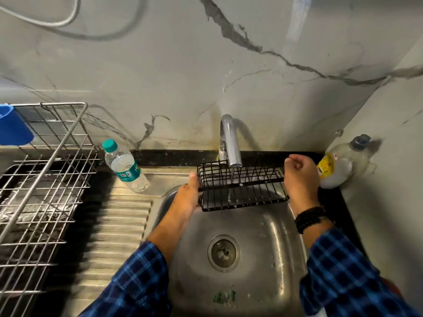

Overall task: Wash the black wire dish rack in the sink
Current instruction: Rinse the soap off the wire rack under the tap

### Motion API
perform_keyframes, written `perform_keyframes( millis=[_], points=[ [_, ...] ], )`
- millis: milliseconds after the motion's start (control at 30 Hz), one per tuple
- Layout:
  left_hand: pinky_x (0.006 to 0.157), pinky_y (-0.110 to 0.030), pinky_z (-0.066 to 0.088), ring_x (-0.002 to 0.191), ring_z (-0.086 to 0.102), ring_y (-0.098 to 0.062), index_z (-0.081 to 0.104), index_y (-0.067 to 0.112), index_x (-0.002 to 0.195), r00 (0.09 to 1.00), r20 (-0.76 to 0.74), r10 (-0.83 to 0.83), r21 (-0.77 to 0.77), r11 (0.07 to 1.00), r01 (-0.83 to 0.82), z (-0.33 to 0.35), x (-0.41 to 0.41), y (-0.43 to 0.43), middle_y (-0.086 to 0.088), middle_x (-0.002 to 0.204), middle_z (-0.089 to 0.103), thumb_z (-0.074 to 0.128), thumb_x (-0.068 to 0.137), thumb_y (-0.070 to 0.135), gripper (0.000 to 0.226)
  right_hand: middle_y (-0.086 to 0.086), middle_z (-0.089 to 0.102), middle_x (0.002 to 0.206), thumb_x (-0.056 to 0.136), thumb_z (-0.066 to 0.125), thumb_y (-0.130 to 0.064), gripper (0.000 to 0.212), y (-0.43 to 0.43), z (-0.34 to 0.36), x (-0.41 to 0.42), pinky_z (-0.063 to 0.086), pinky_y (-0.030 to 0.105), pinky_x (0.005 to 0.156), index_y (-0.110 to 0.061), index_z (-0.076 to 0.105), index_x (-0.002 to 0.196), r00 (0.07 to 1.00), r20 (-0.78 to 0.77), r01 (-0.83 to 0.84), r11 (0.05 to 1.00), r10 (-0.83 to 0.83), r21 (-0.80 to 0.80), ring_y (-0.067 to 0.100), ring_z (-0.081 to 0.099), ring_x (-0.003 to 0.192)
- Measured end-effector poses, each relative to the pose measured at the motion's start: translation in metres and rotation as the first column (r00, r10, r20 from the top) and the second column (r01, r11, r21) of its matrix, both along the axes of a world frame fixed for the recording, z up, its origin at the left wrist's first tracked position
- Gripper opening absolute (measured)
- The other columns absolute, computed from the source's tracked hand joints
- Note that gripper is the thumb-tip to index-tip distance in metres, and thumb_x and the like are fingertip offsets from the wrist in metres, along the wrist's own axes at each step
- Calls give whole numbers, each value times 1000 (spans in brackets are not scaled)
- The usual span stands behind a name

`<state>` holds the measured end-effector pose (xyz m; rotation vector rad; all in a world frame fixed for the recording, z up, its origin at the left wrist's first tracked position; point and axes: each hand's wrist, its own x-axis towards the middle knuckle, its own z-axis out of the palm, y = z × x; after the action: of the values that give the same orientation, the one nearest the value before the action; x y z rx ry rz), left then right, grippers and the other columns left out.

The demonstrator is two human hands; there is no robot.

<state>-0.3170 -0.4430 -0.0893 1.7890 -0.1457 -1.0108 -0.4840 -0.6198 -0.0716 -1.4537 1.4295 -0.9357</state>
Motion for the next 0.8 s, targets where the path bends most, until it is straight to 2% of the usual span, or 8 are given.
perform_keyframes(
  millis=[100,233,367,433,533,667,733,800],
  points=[
    [104,-48,51,109,68,-22,69,19,116,998,-50,46,6,999,-46,3,-2,-19,-8,116,74,29,106,54,55,4,64,108,98,56,-14,23,-2,4,-11,41,19,79,-7,63,119,999,-23,28,997,-29,-68,14,57,96],
    [100,-51,54,109,68,-27,63,24,101,990,-121,70,-8,997,-71,4,-7,-38,-11,114,73,35,105,53,41,1,63,108,98,55,-13,24,-6,12,-21,44,15,77,-8,61,121,998,1,57,994,-57,-98,15,60,98],
    [98,-51,55,104,69,-31,56,22,94,983,-149,111,-19,993,-115,8,-3,-36,-9,95,73,36,106,52,38,0,61,109,98,55,-9,24,-3,20,-13,47,17,86,-6,60,121,999,5,33,987,-33,-157,14,58,100],
    [98,-51,55,103,68,-32,54,21,95,981,-142,135,-18,990,-139,12,4,-25,-8,93,72,35,106,52,38,1,60,111,99,54,-8,25,4,20,-2,41,1,76,-5,59,123,1000,-15,-28,987,26,-160,14,57,101],
    [86,-44,58,103,68,-28,54,26,91,986,-73,147,-21,989,-149,23,15,-2,-9,102,72,31,107,52,38,0,58,111,100,52,-8,24,15,15,17,35,-7,66,-6,58,123,995,-28,-100,986,97,-136,14,56,104],
    [98,-52,53,110,68,-21,59,20,118,992,35,124,8,992,-124,27,36,24,-8,126,69,30,103,60,51,2,58,113,101,50,-9,24,31,11,40,33,-8,64,-6,57,124,989,-33,-149,984,146,-94,14,55,104],
    [98,-52,53,108,68,-18,52,17,136,989,60,134,15,991,-135,29,43,34,-8,130,68,32,102,62,60,5,59,115,101,49,-8,25,37,12,48,35,-6,63,-6,56,125,987,-26,-162,984,161,-67,16,56,102],
    [98,-51,53,108,69,-17,51,18,138,989,63,131,9,991,-132,30,46,43,-6,129,69,35,100,64,62,9,62,122,102,47,-10,27,45,15,52,38,1,68,-6,57,127,977,-99,-198,977,189,-84,21,59,105]
  ],
)
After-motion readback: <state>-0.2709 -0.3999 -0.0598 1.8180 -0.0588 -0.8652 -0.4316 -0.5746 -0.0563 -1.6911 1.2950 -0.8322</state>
